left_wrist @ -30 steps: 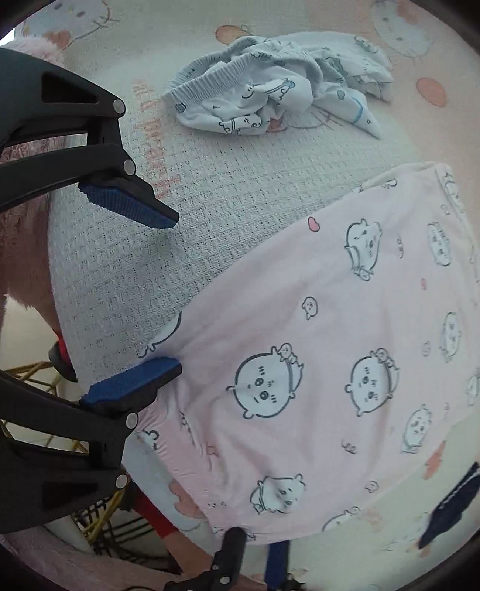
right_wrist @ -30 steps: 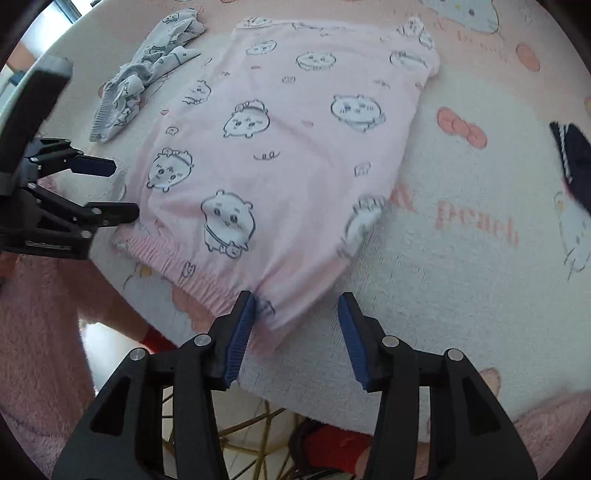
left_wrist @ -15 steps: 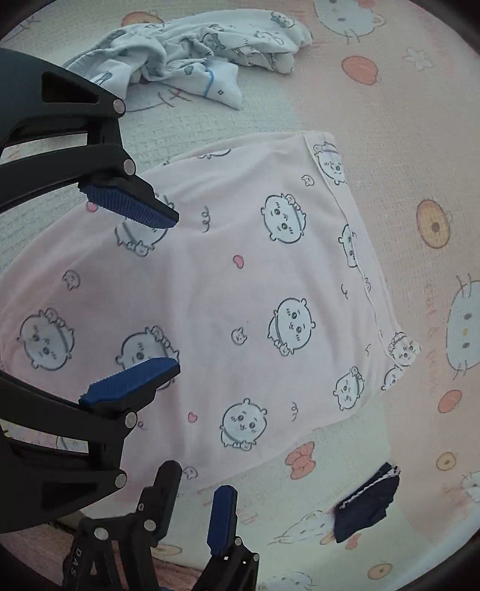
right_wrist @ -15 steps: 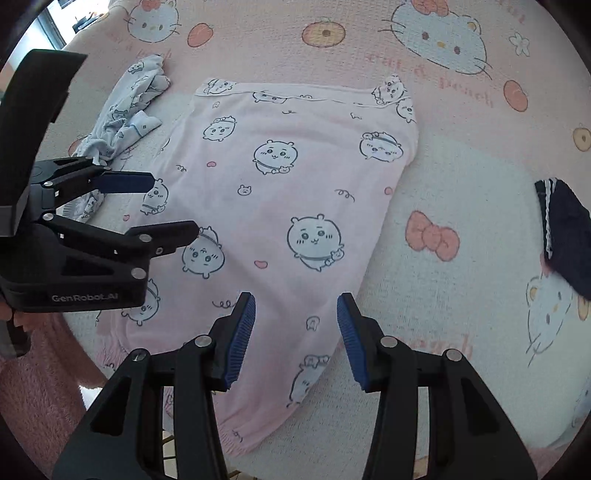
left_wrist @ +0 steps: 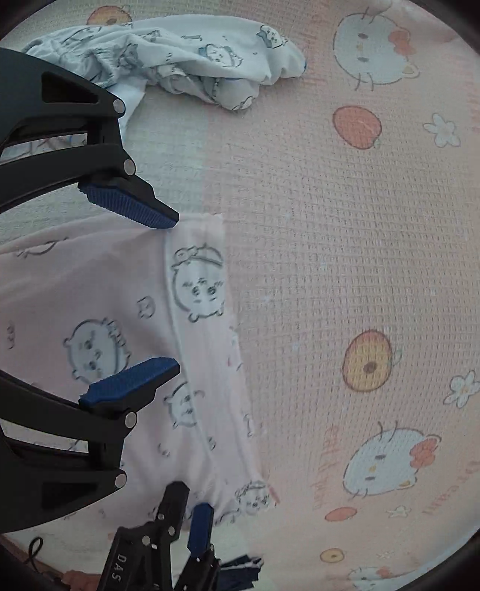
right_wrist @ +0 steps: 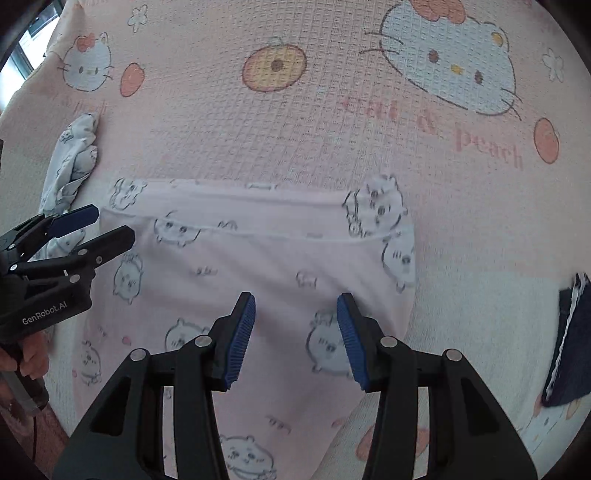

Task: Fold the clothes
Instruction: 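Move both open grippers over the waistband edge of the folded pants, then close both grippers on the elastic waistband of the pink pants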

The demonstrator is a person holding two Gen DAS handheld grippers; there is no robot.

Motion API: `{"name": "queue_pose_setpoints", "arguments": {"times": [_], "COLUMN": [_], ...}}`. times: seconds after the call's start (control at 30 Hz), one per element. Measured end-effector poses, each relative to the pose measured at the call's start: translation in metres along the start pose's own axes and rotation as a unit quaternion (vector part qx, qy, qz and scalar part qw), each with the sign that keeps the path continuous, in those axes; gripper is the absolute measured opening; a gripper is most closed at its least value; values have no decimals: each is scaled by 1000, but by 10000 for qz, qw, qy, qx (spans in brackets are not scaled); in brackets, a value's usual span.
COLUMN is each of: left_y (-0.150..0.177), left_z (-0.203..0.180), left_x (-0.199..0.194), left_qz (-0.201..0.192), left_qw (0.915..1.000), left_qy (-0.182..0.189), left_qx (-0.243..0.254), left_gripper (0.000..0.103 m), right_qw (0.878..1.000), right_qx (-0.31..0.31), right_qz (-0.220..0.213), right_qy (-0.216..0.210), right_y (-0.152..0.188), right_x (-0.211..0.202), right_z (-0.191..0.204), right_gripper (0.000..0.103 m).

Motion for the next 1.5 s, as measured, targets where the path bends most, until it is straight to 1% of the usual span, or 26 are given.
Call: {"name": "queue_pose_setpoints", "arguments": {"times": [0.03,0.1,0.13,0.17,0.27,0.37,0.4,0.47,0.53,0.57,0.63,0.73,0.83,0.93,0.97,1.07,1.1,1.17,1.2,1.23,1.3,1.33,1.37,1.4,1.47,1.5], "left_y": [-8,-15,-20,-24,-40,-36,-34,-26,-18,-9,8,60,109,159,176,202,206,209,216,222,250,263,273,287,303,305], "left_z": [3,11,14,20,34,29,28,37,46,41,31,-22,-49,-75,-73,-51,-43,-32,-31,-31,-15,-7,-2,5,13,11], "left_x": [9,28,31,31,21,5,-1,8,16,4,-20,-34,-32,-31,-28,-46,-52,-65,-66,-68,-60,-62,-68,-70,-81,-88], "left_qz": [30,190,170,131,-85,-233,-281,-35,210,227,260,701,918,1132,1264,1353,1357,1299,1366,1432,1783,1802,1746,1856,1817,1750], "left_qw": [9998,9995,9994,9989,9985,9982,9976,9997,9991,9996,9983,9918,9886,9820,9773,9704,9724,9847,9867,9876,9830,9830,9845,9822,9826,9843], "left_qy": [-185,-201,53,125,-107,319,458,42,-371,-92,466,942,667,389,119,-404,-454,-167,6,175,-193,-251,-131,-245,-362,-229], "left_qx": [-2,-130,-300,-433,-536,-462,-437,-252,-68,-117,-213,514,988,1459,1694,1959,1840,1151,883,616,392,241,129,123,154,12], "left_gripper": [75,75,75,75,75,75,75,75,75,75,75,75,75,75,76,76,76,76,76,76,76,76,76,76,76,76], "right_qw": [9999,9996,9998,9999,9990,9963,9978,9993,9975,9974,9989,9999,9991,9987,9986,9948,9957,9981,9987,9991,9990,9994,9996,9995,9996,9997], "right_qx": [-53,-91,-20,50,378,619,451,118,46,189,363,-70,-379,-300,-497,-798,-693,-550,-476,-366,-160,-147,-134,-120,-70,-45], "right_qz": [21,38,-7,-52,-209,-501,-447,-335,-84,-3,-178,-122,133,334,104,405,453,272,185,177,242,248,254,260,257,256], "right_qy": [88,266,193,119,-137,-324,-195,70,703,689,236,9,-104,-248,-129,478,425,114,-39,-154,-346,-187,-28,125,69,42], "right_y": [-8,-23,-30,-37,-51,-51,-48,-42,-36,-30,-14,26,79,130,139,171,179,188,192,194,201,209,216,223,231,236], "right_x": [3,12,13,15,10,-13,-13,-11,0,-1,-21,-35,-28,-10,-15,-21,-26,-37,-43,-42,-36,-33,-31,-29,-33,-35], "right_z": [-3,-10,-13,-16,-22,-22,-19,-15,-32,-38,-32,6,46,59,62,53,51,58,61,68,81,78,76,74,71,69], "right_gripper": [46,46,46,46,46,46,46,46,46,46,46,46,46,47,46,46,46,46,46,46,46,46,46,46,46,46]}}
Point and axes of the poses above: each gripper's, at about its wrist camera, not at the fingertips, and x roughly the way its jaws point, z to its left, y to its underside, the point moved 10 cm from there along x, roughly the way its jaws point, and after that the axes turned 10 degrees about z, right-handed, at the moved point
